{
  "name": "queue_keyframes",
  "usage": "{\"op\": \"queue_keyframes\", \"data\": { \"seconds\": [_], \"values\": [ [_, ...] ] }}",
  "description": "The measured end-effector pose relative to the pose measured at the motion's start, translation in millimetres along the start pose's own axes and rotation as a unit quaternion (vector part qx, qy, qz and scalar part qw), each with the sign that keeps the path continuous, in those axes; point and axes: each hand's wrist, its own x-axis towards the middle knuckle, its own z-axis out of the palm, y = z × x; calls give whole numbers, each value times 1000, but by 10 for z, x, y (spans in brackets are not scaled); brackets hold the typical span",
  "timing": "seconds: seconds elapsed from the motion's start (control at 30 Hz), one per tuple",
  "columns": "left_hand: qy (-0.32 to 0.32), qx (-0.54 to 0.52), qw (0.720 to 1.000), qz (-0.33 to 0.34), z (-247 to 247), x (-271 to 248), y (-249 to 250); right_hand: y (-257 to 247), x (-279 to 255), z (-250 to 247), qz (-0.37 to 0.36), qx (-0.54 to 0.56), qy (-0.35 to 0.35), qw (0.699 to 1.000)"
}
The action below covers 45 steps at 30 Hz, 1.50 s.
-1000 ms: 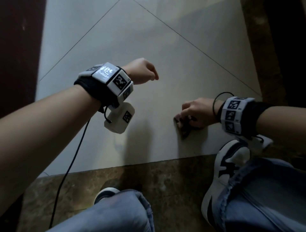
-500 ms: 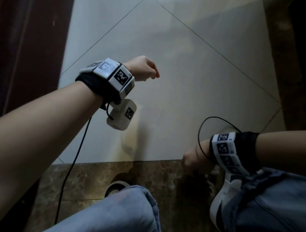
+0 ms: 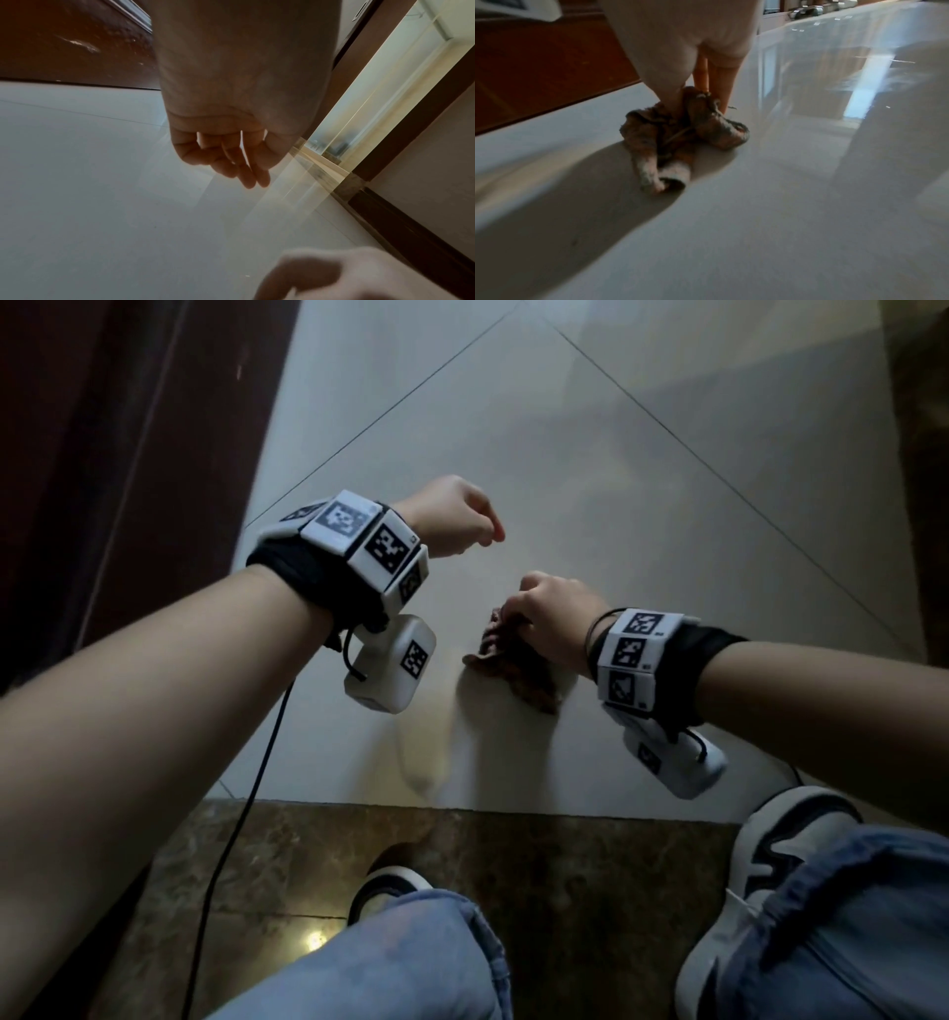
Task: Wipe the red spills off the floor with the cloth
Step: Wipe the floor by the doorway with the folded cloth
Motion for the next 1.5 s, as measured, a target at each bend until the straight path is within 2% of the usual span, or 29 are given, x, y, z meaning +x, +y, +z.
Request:
{"op": "queue_keyframes", "data": {
  "seconds": [0.13, 0.2, 0.33, 0.43, 0.47, 0.63, 0.7, 0.77, 0.8, 0.87, 0.97, 1.07, 1.13, 1.2, 1.37, 1.5],
  "values": [
    [0, 9, 1000, 2, -21, -5, -38, -163, -79, 120, -58, -31, -29, 997],
    [1, 7, 1000, -1, -23, 0, -52, -233, -219, 175, -94, -54, -74, 991],
    [3, 9, 1000, -10, -30, 19, -66, -295, -602, 325, -190, -96, -157, 964],
    [8, 12, 1000, -16, -43, 31, -89, -322, -795, 554, -248, -133, -224, 933],
    [8, 11, 1000, -17, -43, 36, -93, -330, -843, 648, -280, -141, -220, 924],
    [-2, 10, 1000, -12, -28, 22, -78, -239, -986, 876, -446, -154, -92, 877],
    [-8, 15, 1000, -12, -8, 20, -77, -207, -963, 900, -511, -132, -104, 843],
    [-12, 21, 1000, -13, 13, 22, -77, -160, -894, 874, -542, -110, -92, 828],
    [-13, 22, 1000, -14, 18, 24, -78, -117, -837, 839, -541, -105, -64, 832],
    [-10, 21, 1000, -16, 24, 35, -90, 29, -689, 737, -490, -84, -1, 868],
    [3, 29, 999, -30, 31, 61, -125, 253, -464, 491, -351, -41, 88, 931],
    [4, 36, 998, -56, 32, 95, -178, 381, -307, 323, -222, -32, 137, 965],
    [3, 41, 997, -71, 26, 101, -216, 374, -244, 315, -167, -29, 163, 972],
    [5, 43, 996, -80, 20, 94, -253, 333, -208, 341, -144, -9, 165, 976],
    [9, 33, 996, -88, 11, 75, -302, 350, -230, 456, -154, -140, 145, 967],
    [10, 25, 996, -87, 8, 56, -293, 297, -327, 606, -169, -122, 207, 956]
  ]
}}
